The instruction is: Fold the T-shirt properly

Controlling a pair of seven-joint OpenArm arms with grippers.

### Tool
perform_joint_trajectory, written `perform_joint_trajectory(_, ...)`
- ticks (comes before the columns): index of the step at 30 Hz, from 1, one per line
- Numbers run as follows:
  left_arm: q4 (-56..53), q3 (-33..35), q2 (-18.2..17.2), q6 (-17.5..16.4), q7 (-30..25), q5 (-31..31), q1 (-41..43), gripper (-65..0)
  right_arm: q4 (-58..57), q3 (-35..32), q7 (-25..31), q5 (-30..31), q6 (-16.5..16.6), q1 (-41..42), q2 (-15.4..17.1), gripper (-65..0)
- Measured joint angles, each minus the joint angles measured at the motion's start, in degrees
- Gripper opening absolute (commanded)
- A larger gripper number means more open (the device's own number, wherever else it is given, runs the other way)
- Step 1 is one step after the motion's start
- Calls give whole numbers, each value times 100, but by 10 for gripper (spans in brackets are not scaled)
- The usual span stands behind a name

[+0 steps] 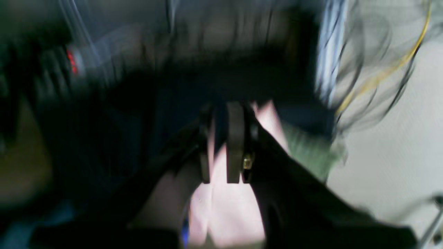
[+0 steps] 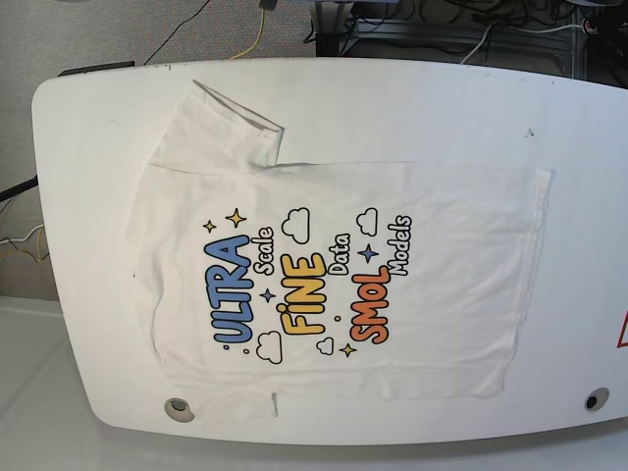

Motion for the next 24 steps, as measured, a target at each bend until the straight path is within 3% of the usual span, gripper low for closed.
perform_joint_trajectory(15,2039,-518,-271,11,459,-42,726,-590,2201,2,-501,9,-221,-828,581,-646)
perform_joint_trajectory(24,3558,-673,-188,-584,706,-138,1043,-585,3991,-7,-977,623,109,-1338,1071,-640)
